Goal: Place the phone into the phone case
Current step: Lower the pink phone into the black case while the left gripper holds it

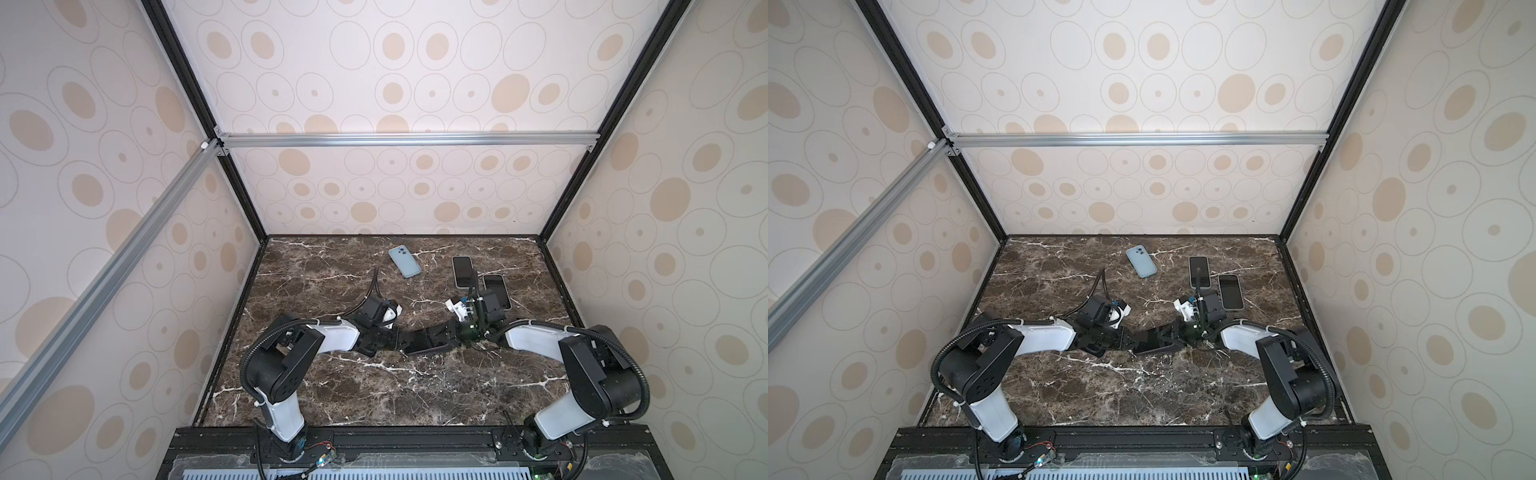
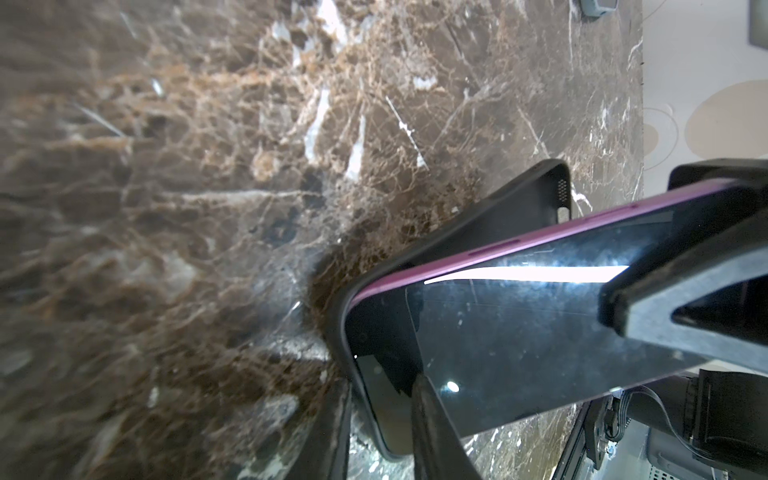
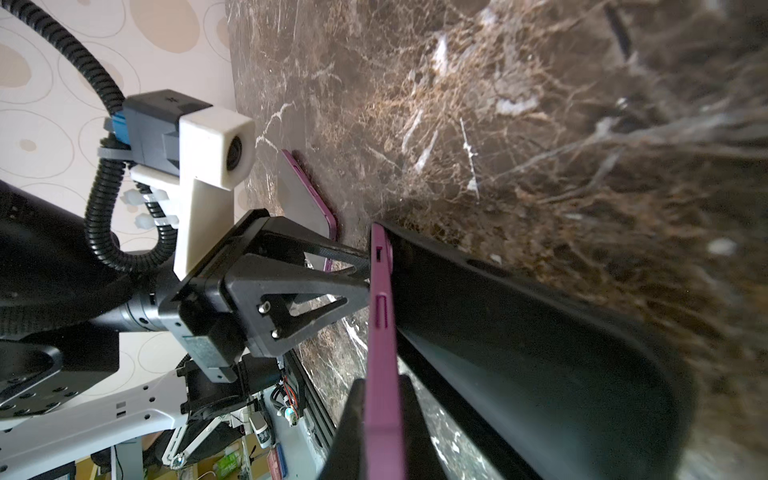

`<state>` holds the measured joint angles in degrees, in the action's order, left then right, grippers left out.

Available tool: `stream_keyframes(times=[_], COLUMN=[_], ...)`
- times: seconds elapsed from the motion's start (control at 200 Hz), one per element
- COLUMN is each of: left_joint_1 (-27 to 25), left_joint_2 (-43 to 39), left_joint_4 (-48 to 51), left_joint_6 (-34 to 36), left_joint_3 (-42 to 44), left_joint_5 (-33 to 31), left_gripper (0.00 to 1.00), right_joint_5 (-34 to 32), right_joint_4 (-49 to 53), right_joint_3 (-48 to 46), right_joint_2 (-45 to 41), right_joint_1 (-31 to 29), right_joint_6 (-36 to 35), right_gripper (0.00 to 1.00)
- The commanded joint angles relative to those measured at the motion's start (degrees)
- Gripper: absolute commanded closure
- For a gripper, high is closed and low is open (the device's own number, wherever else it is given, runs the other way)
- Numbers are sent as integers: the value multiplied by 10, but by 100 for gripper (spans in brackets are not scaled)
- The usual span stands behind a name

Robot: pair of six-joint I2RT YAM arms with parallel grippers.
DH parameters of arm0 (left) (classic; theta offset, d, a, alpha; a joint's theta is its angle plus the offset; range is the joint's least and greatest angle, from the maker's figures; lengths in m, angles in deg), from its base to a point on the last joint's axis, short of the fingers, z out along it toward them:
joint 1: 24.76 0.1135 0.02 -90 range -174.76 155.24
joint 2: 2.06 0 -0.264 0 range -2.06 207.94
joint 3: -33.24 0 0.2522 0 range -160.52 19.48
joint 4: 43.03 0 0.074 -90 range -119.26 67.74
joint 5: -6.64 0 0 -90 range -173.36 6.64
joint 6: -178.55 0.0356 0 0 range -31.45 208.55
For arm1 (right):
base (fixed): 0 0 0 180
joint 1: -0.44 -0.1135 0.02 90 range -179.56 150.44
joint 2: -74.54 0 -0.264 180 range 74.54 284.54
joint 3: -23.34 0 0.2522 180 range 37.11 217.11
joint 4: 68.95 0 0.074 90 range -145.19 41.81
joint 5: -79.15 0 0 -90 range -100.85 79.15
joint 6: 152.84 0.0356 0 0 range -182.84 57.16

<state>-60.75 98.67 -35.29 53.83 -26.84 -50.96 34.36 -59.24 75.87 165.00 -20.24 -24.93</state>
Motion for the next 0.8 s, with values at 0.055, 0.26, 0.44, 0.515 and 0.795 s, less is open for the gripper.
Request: stream_keyframes(times=[0.055,0.26,0.44,0.515,0.795], left_joint_1=[-11,-13,-15,-16,-18], left_joint_2=[17,24,30,31,32], left_joint_4=[-7,4,24,28,32], left_joint_6=[5,9,18,21,23], left_joint_3=[-22,-24,-31,-33,-34], left_joint_5=[10,3,-12,-16,-19], left_gripper=[74,74,74,74,74], right_joint_5=[-57,-100,-138,-143,-151], right_joint_4=[40,78,135,156,178], right_joint_3=[-29,-26,-4,9,32], right_joint_2=[40,8,-19,-16,-13], right_joint_1=[-12,-11,-11,-11,-11], right_joint_6=[-9,-18,-43,-54,-63], right_gripper=[100,95,86,82,70])
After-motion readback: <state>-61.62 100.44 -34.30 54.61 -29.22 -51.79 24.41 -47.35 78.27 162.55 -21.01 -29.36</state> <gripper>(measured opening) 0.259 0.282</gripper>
